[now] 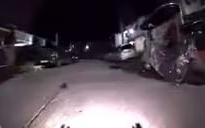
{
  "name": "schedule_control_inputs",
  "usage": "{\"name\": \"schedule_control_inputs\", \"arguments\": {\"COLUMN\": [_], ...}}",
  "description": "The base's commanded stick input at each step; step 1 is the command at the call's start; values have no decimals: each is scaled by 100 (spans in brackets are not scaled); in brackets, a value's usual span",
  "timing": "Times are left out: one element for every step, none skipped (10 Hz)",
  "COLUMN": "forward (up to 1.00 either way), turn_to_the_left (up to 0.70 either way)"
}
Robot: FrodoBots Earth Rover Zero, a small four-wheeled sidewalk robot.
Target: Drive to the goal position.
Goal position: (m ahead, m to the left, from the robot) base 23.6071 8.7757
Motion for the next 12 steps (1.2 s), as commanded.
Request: {"name": "schedule_control_inputs", "arguments": {"forward": [85,85,85,85,85,85,85,85,85,85,85,85], "turn_to_the_left": [0,0,0,0,0,0,0,0,0,0,0,0]}}
